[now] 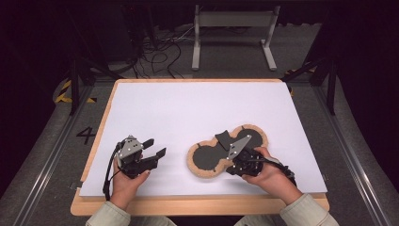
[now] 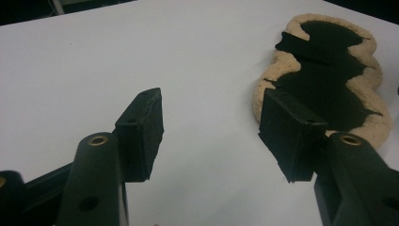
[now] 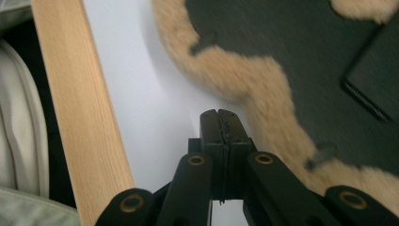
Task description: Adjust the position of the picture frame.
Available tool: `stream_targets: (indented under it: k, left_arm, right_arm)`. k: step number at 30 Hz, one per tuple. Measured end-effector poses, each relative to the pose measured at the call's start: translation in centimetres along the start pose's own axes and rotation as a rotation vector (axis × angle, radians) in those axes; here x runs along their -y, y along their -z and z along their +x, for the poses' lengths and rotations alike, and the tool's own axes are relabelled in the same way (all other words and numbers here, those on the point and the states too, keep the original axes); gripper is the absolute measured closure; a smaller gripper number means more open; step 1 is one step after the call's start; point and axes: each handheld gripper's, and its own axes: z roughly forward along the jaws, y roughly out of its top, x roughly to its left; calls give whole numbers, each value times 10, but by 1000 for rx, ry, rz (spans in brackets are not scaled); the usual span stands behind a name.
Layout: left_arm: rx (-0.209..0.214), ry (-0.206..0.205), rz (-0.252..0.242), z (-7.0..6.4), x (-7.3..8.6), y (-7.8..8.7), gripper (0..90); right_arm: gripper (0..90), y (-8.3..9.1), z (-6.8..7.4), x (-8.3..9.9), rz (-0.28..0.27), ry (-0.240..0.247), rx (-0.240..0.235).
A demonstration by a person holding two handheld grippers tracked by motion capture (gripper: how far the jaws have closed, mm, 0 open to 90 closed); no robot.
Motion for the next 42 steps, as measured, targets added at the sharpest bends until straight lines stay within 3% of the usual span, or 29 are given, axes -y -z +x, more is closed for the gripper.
stream_targets:
  k: [8,14,16,20,22,26,34,37,39,42]
  left_arm:
    - [7,4,6,-1,0,-3,411]
    - [10,7,13,-1,0,-6,412]
    - [11,-2,18,-2,0,-7,411]
    - [10,1,18,-2,0,-7,410]
    - [7,6,17,-1,0,-8,409]
    - [14,3,25,-1,0,-11,409]
    - [39,12,64,-3,-1,-27,447]
    - [43,7,98,-6,0,-36,489]
    - [-16,-1,162,-8,-1,-42,617]
    - [-17,31,205,-5,-2,-49,797]
  right_arm:
    - [900,18,-19,26,6,-96,55]
    - [900,22,-35,39,66,-156,131]
    - [900,20,-46,45,74,-203,149]
    - [900,13,-54,46,90,-228,153]
    - [900,9,-58,44,83,-244,127]
    - [900,6,-63,40,86,-251,173]
    - [900,-1,-84,27,77,-295,212]
    - [900,-5,-91,22,67,-301,233]
    - [900,-9,-99,20,27,-301,236]
    - [900,-13,-107,19,-27,-330,227]
